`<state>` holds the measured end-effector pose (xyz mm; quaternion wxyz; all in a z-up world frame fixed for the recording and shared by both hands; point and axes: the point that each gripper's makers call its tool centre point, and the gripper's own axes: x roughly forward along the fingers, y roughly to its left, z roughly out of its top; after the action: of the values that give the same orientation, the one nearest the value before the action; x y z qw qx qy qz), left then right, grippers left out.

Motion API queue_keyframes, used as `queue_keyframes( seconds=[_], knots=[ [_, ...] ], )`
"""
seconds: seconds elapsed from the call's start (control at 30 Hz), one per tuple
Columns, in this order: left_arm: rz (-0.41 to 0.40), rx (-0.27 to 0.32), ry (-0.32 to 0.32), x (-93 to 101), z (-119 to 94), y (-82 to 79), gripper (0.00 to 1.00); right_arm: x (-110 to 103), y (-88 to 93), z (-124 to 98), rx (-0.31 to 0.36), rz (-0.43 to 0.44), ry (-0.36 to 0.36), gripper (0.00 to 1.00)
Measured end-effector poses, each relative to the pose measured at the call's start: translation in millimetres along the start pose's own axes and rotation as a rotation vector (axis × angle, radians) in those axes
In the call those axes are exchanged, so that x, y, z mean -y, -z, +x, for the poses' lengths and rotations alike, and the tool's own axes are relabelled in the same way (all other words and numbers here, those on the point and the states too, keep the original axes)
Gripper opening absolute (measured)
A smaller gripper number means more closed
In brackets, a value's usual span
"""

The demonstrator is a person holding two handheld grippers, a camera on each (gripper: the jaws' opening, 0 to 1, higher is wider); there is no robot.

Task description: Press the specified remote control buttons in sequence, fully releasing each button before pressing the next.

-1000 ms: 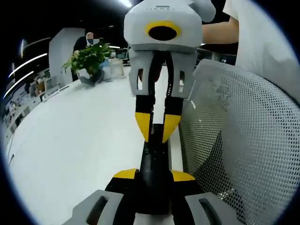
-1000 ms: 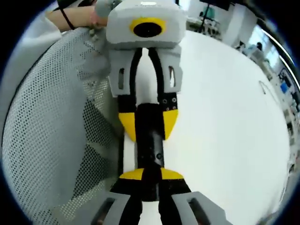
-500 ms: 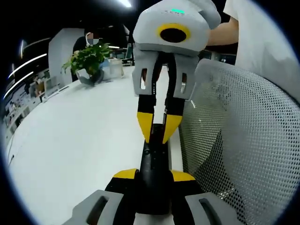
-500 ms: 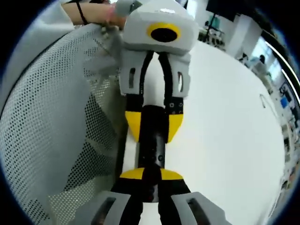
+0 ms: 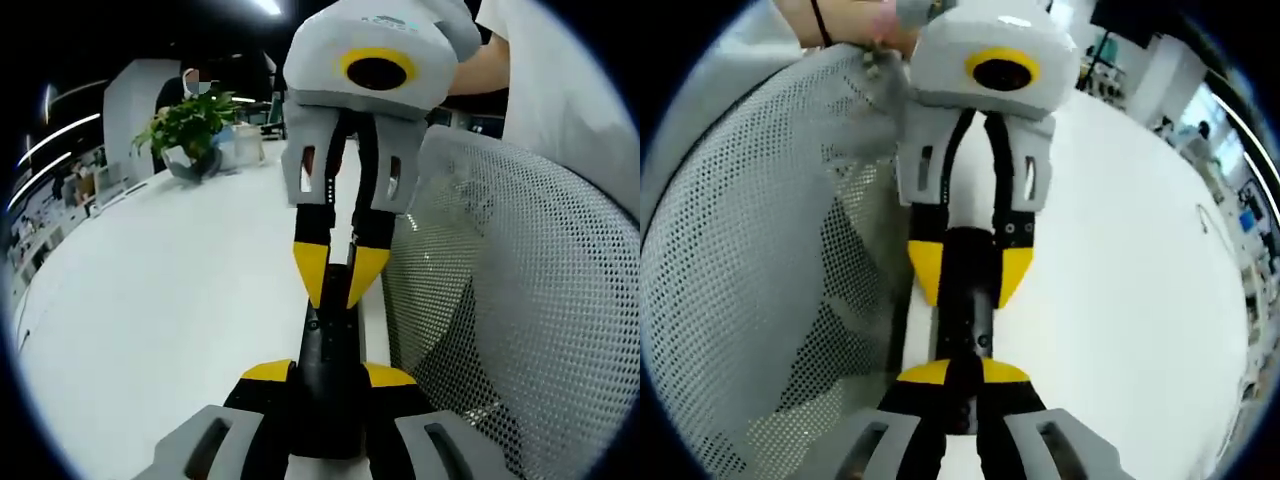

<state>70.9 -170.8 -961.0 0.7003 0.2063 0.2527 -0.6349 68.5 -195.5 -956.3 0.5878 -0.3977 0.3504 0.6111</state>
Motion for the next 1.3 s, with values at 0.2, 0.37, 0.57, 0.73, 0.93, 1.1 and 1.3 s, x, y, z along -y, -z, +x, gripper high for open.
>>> queue_keyframes(
  seconds=[0.2, 0.37, 0.57, 0.73, 0.93, 1.1, 1.3],
  knots=[
    [-0.002, 0.000, -0.001, 0.1, -0.3, -0.1, 0.25, 0.0, -1.4, -0.1, 0.074, 0.082, 0.053, 0.05],
    [0.004, 0.001, 0.000, 0.2, -0.1, -0.1, 0.25, -2.0, -3.4, 1.3, 0.013, -0.024, 0.097, 0.04],
    [0.004, 0.001, 0.000, 0.1, -0.4, -0.2, 0.25, -0.4, -3.5, 2.8, -0.053, -0.033, 0.078, 0.02],
    [0.003, 0.001, 0.001, -0.1, -0.5, -0.2, 0.25, 1.5, -2.3, 2.4, -0.043, 0.055, 0.054, 0.02],
    [0.004, 0.002, 0.001, -0.3, -0.3, -0.2, 0.25, 0.0, -3.5, 1.3, 0.002, -0.031, 0.108, 0.02],
    [0.008, 0.003, 0.002, -0.5, -0.2, -0.1, 0.25, -1.0, -5.9, 3.6, -0.026, -0.071, 0.141, 0.00],
    [0.011, 0.002, 0.003, -0.4, 0.2, 0.2, 0.25, 2.2, -5.8, 1.8, 0.000, -0.040, 0.164, 0.00]
  ],
)
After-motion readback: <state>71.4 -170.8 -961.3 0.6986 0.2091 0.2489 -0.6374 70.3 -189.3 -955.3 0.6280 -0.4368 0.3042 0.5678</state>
